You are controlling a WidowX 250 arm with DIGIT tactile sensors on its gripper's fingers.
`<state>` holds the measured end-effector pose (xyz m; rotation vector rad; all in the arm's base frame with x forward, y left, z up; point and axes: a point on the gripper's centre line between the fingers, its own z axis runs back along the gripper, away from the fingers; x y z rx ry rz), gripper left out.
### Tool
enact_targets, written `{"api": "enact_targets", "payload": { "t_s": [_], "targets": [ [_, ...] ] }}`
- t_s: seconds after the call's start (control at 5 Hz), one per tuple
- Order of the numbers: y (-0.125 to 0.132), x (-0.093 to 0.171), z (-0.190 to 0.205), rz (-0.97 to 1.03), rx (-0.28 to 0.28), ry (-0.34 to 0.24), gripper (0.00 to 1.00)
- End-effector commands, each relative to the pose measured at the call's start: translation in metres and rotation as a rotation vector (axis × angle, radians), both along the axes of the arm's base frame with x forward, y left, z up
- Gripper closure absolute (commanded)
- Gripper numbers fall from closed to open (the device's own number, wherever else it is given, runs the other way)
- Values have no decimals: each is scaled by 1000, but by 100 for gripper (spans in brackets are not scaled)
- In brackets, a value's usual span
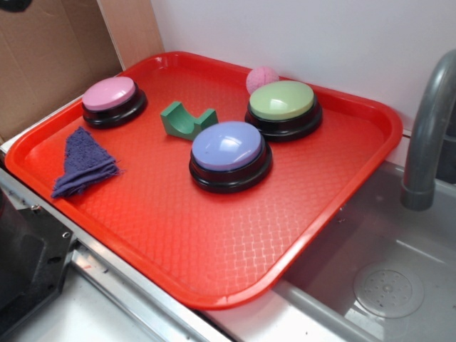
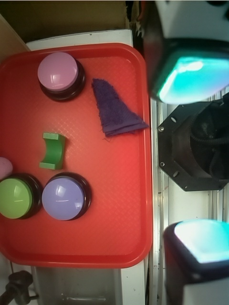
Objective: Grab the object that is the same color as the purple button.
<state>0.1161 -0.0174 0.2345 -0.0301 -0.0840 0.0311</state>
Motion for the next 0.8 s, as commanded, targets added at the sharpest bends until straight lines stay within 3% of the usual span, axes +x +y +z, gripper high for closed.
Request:
{"api": "enact_targets", "payload": {
  "t_s": [0.0, 0.4, 0.6],
  "targets": [
    [0, 0, 0, 0, 0, 0, 0],
    [40, 4, -71, 367, -44, 5, 0],
    [64, 9, -109, 580, -3, -16, 0]
  ]
}}
